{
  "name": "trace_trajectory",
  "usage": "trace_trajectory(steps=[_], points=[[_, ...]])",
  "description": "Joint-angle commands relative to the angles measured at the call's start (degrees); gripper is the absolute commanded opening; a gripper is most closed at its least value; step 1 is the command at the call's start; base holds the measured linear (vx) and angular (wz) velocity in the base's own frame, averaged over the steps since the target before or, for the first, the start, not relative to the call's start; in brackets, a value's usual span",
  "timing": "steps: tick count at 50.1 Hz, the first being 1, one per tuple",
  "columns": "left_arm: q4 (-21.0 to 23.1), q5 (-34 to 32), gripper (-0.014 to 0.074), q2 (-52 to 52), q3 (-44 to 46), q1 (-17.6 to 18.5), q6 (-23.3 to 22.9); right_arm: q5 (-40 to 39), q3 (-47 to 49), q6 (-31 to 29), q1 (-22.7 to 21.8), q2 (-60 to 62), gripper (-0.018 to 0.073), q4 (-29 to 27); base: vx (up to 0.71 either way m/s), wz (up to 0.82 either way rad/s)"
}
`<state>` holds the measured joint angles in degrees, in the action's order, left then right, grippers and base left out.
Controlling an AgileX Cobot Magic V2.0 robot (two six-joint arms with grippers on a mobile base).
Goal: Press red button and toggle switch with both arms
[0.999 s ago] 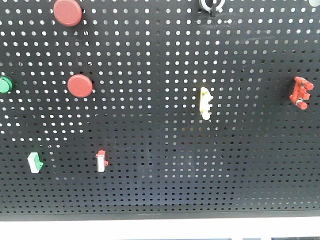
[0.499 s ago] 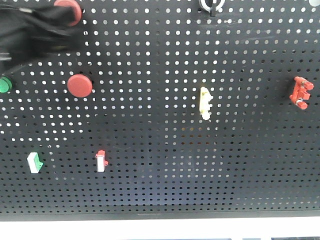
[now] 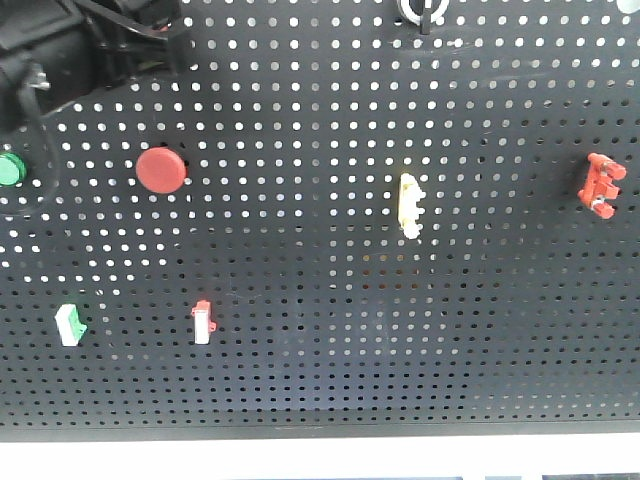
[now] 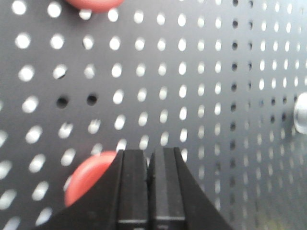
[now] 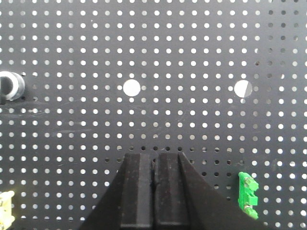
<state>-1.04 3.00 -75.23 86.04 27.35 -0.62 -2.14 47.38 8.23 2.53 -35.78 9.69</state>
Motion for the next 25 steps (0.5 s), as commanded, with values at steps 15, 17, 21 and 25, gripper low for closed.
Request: trace_trajectory(steps=[15, 17, 21, 25], points=[[-1.48, 0.18, 0.0002, 15.88, -9.03, 0.06, 1.26, -5.61, 1.69, -0.29, -0.38, -1.65, 0.0, 0.15, 0.0, 0.0], [-1.89, -0.01, 0.0002, 17.13, -10.49, 0.01, 1.26, -6.91, 1.69, -0.15, -0.38, -2.37, 0.0, 0.15, 0.0, 0.0], [-2.27, -0.33, 0.0002, 19.38, -12.91, 0.01, 1.26, -10.99, 1.69, 0.31, -0.01, -3.67, 0.0, 0.2, 0.0, 0.0], [-2.27, 0.3, 0.0002, 20.7, -14.05, 0.01, 1.26, -15.73, 1.69, 0.31, 1.41, -5.32, 0.0, 0.62, 0.0, 0.0]])
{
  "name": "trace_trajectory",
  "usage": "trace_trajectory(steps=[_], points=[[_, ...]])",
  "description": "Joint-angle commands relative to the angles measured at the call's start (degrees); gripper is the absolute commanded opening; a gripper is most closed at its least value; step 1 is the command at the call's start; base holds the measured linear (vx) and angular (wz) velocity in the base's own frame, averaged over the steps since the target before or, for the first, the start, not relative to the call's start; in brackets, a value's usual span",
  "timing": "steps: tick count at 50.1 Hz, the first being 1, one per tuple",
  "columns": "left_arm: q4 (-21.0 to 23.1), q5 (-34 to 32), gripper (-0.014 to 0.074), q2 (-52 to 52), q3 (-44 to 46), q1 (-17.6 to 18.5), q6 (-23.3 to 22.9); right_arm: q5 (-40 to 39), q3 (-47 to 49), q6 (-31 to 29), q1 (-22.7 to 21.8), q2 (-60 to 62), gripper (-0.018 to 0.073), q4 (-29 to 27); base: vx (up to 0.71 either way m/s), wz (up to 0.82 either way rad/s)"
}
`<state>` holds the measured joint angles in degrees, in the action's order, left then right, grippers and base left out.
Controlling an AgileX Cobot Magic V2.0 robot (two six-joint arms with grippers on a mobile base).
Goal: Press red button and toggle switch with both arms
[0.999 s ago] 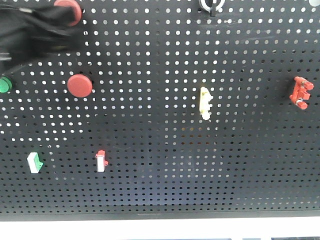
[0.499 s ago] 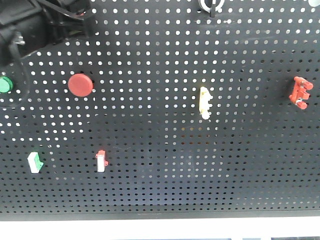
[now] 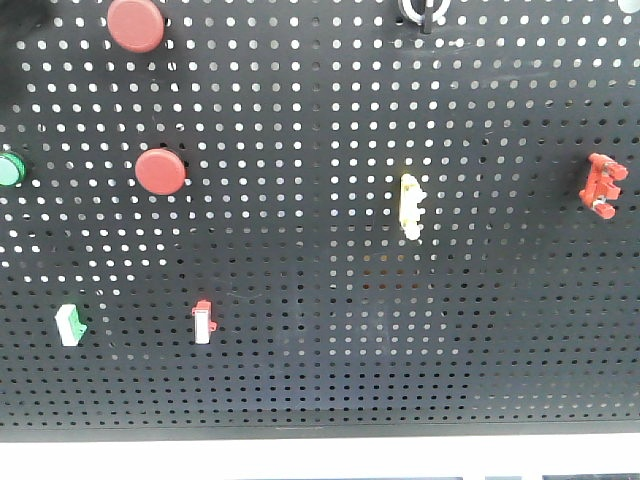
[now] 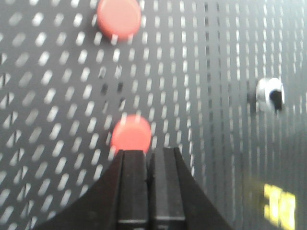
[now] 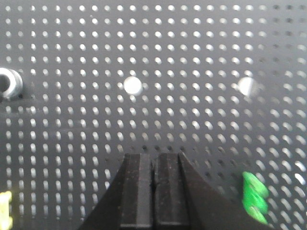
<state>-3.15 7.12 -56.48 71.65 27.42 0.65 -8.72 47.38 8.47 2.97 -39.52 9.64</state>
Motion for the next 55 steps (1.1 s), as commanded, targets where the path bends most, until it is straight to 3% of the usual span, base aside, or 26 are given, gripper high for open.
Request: trace_trajectory(steps=[1, 11, 22, 40, 55], points=[[-0.16, -3.53, 0.0002, 2.21, 0.35, -0.06, 0.0, -9.86, 1.69, 0.07, 1.84, -2.38, 0.0, 0.74, 0.0, 0.0], [-0.16, -1.39, 0.0002, 2.22, 0.08, -0.06, 0.0, -10.63, 6.01, -0.91, 11.76, -9.85, 0.0, 2.34, 0.0, 0.0], [-0.16, -0.05, 0.0002, 2.22, 0.08, -0.06, 0.0, -5.44, 20.68, -1.38, 21.37, -22.18, 0.0, 4.96, 0.0, 0.0], [-0.16, -0.48, 0.0002, 2.22, 0.08, -0.06, 0.0, -3.12, 37.75, -0.95, 28.89, -36.13, 0.0, 5.12, 0.0, 0.0], [-0.16, -0.54, 0.0002, 2.22, 0.08, -0.06, 0.0, 0.13, 43.82, -0.59, 28.79, -41.36, 0.0, 4.93, 0.0, 0.0]])
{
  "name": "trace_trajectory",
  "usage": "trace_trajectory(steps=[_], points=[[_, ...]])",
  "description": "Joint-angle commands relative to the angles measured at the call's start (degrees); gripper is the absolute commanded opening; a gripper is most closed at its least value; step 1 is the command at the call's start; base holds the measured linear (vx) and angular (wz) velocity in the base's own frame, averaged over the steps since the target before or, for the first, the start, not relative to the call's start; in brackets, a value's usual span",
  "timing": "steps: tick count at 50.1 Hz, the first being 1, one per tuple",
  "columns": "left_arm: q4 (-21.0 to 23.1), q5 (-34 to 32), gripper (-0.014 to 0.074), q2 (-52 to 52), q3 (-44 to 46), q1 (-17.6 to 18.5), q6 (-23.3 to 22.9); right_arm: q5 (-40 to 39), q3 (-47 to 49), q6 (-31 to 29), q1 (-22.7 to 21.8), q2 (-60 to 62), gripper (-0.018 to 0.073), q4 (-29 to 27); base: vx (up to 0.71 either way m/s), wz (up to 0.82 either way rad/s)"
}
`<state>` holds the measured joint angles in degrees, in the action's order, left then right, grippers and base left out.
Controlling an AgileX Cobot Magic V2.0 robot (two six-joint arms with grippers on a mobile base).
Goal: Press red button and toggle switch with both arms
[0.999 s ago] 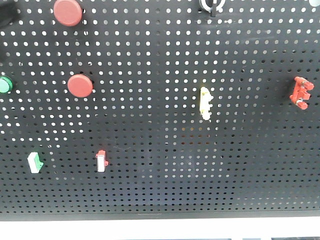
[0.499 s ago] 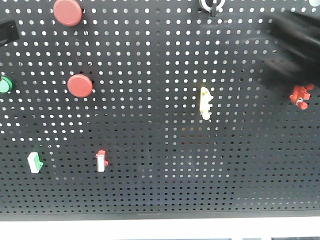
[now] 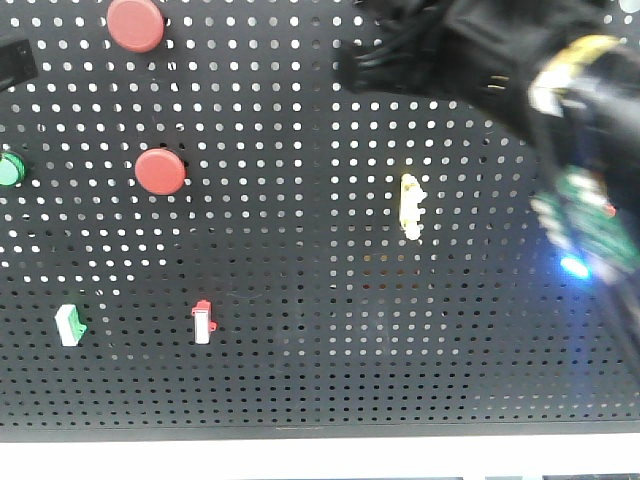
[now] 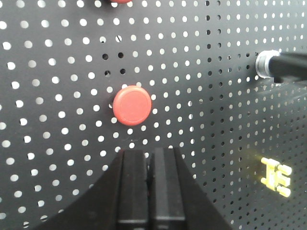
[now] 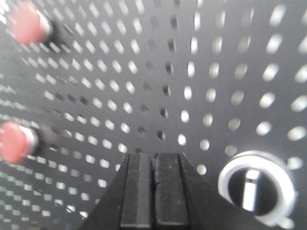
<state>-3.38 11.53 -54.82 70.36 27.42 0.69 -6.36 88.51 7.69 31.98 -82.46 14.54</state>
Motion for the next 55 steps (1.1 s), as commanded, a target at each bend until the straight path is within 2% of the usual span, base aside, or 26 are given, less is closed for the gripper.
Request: trace_trajectory(steps=[1, 19, 33, 55], points=[[0.07, -4.95, 0.0002, 0.56, 1.37, -0.06, -0.05, -1.71, 2.69, 0.08, -0.22, 1.58, 0.0, 0.03, 0.0, 0.0], [-0.09, -6.1, 0.0002, 0.56, 1.37, -0.06, -0.05, 0.43, 2.69, 0.67, -4.35, 2.88, 0.0, -0.28, 0.0, 0.0], [-0.13, -6.4, 0.0002, 0.5, 1.37, -0.06, 0.02, 8.98, 2.63, 0.38, -4.34, 4.52, 0.0, 0.14, 0.0, 0.0], [-0.13, -6.39, 0.0002, 0.5, 1.37, -0.06, 0.24, 10.92, 2.63, -1.18, -4.34, 5.86, 0.0, 0.51, 0.0, 0.0]])
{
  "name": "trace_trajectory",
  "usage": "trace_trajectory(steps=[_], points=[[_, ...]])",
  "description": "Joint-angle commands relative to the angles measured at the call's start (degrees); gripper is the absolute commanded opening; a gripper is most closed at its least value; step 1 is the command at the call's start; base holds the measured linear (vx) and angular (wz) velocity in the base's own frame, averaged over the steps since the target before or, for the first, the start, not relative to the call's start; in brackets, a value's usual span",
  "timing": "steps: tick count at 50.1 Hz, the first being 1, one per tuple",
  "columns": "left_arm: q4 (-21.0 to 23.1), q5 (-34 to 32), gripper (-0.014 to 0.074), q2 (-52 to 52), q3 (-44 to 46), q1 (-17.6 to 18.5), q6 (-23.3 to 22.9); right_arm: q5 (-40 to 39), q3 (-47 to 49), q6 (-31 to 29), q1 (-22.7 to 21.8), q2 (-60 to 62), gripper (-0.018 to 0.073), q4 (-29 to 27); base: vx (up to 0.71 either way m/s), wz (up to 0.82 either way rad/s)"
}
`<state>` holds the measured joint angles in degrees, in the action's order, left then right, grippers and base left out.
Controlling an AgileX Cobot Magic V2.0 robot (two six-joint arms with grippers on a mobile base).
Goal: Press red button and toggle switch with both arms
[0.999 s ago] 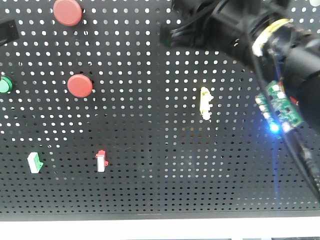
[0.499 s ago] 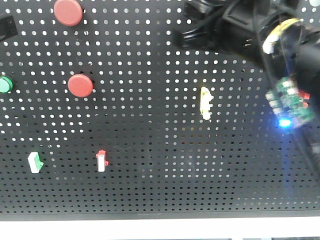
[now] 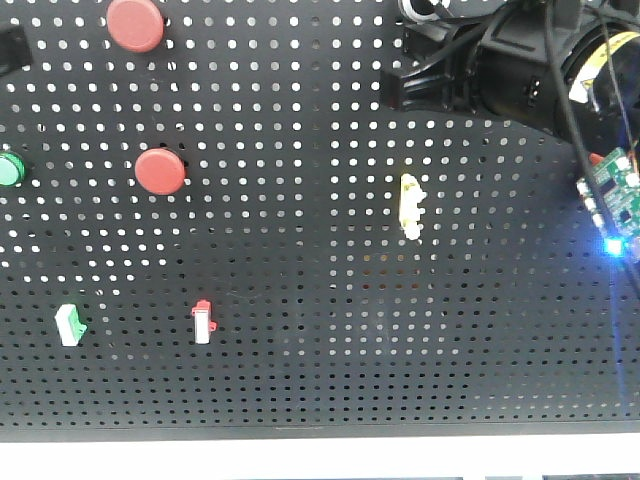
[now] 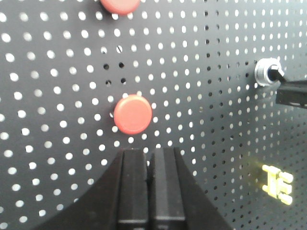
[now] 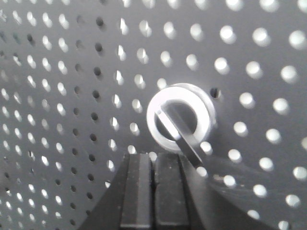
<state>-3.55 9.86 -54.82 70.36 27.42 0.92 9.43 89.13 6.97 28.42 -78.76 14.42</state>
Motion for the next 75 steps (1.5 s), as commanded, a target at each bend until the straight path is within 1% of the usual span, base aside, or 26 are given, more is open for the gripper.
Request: trace_trajectory(steps=[1, 7, 14, 20, 23, 30, 42, 63, 65, 69, 72, 75], points=[[0.04, -4.73, 0.0002, 0.5, 1.37, -0.06, 0.01, -4.87, 2.01, -0.46, -0.77, 2.28, 0.0, 0.43, 0.0, 0.0], [0.04, -4.62, 0.0002, 0.5, 1.37, -0.06, 0.08, -1.92, 1.79, -0.4, -0.62, 4.42, 0.0, 0.15, 0.0, 0.0], [0.04, -4.54, 0.0002, 0.55, 1.37, -0.06, 0.08, 2.76, -1.3, -2.33, -0.7, 10.17, 0.0, 0.6, 0.0, 0.0], [0.04, -4.54, 0.0002, 0.55, 1.37, -0.06, 0.08, 1.37, -7.47, -5.02, -0.7, 15.59, 0.0, 1.58, 0.0, 0.0], [0.04, -4.54, 0.0002, 0.55, 1.37, -0.06, 0.08, 0.13, -10.89, -5.13, -0.7, 18.85, 0.0, 1.58, 0.0, 0.0], [0.04, -4.36, 0.0002, 0.55, 1.37, -0.06, 0.08, 0.05, -14.69, -5.08, -0.7, 23.2, 0.0, 2.2, 0.0, 0.0], [0.21, -3.43, 0.0002, 0.55, 1.37, -0.06, 0.08, 2.18, -16.25, -5.02, -0.7, 23.74, 0.0, 2.04, 0.0, 0.0], [0.2, -3.67, 0.0002, 0.5, 1.3, -0.06, 0.08, 2.13, -16.25, -5.02, -0.7, 23.7, 0.0, 2.04, 0.0, 0.0], [-0.35, -4.01, 0.0002, 0.35, 0.92, -0.06, 0.15, 2.13, -16.25, -5.02, -0.7, 23.7, 0.0, 2.04, 0.0, 0.0], [-3.11, -3.91, 0.0002, 1.56, -0.92, -1.56, 0.15, 2.13, -16.25, -5.02, -0.7, 23.7, 0.0, 2.04, 0.0, 0.0], [-3.81, -3.9, 0.0002, 3.6, -4.32, -4.09, 0.1, 2.13, -16.25, -5.02, -0.7, 23.7, 0.0, 2.04, 0.0, 0.0], [-3.67, -4.34, 0.0002, 6.71, -9.51, -7.56, 0.05, 2.13, -16.25, -5.02, -0.7, 23.7, 0.0, 2.04, 0.0, 0.0]])
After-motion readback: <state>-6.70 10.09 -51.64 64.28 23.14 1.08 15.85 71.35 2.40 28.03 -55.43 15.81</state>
